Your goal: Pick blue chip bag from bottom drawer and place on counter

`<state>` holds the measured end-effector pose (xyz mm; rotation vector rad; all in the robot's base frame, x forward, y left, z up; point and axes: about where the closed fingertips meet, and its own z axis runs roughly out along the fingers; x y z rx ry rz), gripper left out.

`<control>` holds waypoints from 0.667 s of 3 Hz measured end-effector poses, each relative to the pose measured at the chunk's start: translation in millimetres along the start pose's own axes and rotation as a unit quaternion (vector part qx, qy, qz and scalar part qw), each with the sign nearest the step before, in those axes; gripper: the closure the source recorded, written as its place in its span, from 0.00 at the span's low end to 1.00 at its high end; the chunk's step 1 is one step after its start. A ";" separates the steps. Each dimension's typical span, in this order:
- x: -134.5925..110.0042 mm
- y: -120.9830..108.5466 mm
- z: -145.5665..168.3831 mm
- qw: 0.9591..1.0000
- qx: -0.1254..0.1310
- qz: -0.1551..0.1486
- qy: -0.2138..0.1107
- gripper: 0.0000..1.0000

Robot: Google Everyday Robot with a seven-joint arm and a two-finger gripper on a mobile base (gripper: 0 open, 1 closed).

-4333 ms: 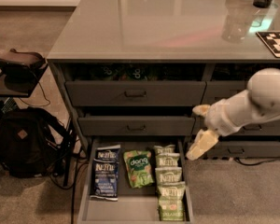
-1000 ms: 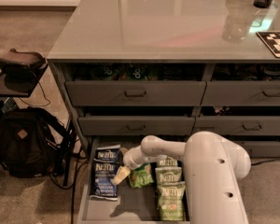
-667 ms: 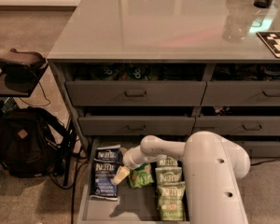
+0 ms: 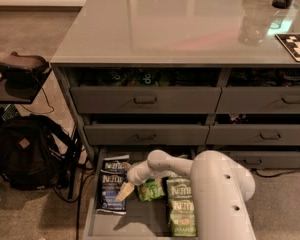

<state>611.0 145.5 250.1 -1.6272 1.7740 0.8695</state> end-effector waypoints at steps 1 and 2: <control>5.8 -5.2 22.5 1.000 -0.001 -0.009 -0.014 0.00; 14.7 -15.0 44.9 1.000 0.006 -0.014 -0.017 0.00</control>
Offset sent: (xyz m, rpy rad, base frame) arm 0.0287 0.0343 -0.0640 0.0375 -0.0580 -0.0106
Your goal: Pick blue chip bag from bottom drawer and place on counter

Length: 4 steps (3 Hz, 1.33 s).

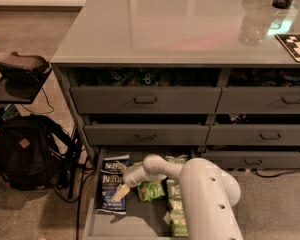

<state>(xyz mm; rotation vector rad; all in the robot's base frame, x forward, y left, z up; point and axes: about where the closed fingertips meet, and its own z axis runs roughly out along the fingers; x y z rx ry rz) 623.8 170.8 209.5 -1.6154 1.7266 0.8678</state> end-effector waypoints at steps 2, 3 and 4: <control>27.2 -13.6 38.7 1.000 -0.004 0.012 0.012 0.00; 35.5 -12.3 48.5 1.000 -0.006 0.011 0.020 0.19; 32.7 -13.6 41.9 1.000 0.017 0.002 0.024 0.42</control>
Offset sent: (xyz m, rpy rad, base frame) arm 0.0226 0.0208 -0.0717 -0.0510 0.0375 -0.0041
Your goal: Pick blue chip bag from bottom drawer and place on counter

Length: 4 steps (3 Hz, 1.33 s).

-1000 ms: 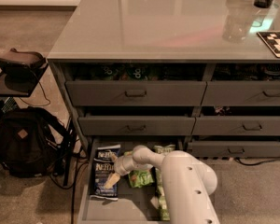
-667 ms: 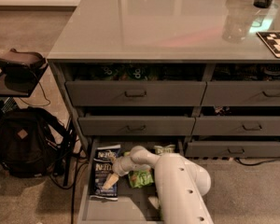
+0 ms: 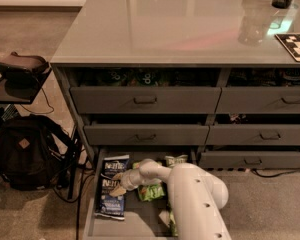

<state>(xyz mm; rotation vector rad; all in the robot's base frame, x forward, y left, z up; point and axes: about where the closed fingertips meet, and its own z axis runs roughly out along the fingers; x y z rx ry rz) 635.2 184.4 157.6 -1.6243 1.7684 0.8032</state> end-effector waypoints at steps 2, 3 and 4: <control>-5.3 6.9 -27.3 0.999 0.044 0.019 -0.022 0.89; -20.3 11.9 -79.8 0.994 0.059 0.039 -0.078 1.00; -33.7 27.2 -163.5 0.989 0.058 0.038 -0.132 1.00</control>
Offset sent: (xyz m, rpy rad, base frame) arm -0.0009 -0.0445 0.0467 0.0852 -0.0429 -0.1750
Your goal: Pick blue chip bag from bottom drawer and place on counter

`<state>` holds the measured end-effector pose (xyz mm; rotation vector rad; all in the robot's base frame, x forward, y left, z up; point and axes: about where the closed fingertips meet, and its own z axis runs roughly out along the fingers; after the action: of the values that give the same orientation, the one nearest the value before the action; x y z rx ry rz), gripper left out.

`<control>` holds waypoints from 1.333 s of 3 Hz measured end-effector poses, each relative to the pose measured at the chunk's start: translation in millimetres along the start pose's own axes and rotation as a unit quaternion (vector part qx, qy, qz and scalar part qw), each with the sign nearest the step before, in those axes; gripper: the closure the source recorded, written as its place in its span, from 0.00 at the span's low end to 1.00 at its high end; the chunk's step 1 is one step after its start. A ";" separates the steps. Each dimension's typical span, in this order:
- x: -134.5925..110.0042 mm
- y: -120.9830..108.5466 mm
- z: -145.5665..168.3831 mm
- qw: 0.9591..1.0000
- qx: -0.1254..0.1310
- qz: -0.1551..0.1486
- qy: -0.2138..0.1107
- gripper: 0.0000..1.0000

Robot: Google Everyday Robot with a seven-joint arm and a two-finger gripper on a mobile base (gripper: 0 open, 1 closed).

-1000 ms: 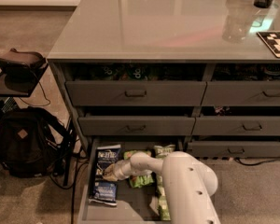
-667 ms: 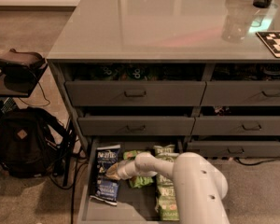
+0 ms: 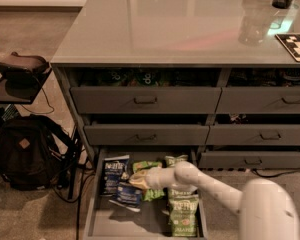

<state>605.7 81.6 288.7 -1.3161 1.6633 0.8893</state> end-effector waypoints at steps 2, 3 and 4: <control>-65.4 47.3 -138.3 0.998 -0.019 -0.050 0.045 1.00; -117.9 52.1 -203.1 0.995 0.040 -0.069 0.061 1.00; -178.9 44.5 -272.7 0.988 0.109 -0.087 0.066 1.00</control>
Offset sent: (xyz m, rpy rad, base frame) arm -0.0923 -0.1359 0.2254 -0.2656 -0.1535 0.0686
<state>537.2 -81.0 566.5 -1.3674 1.6637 0.5124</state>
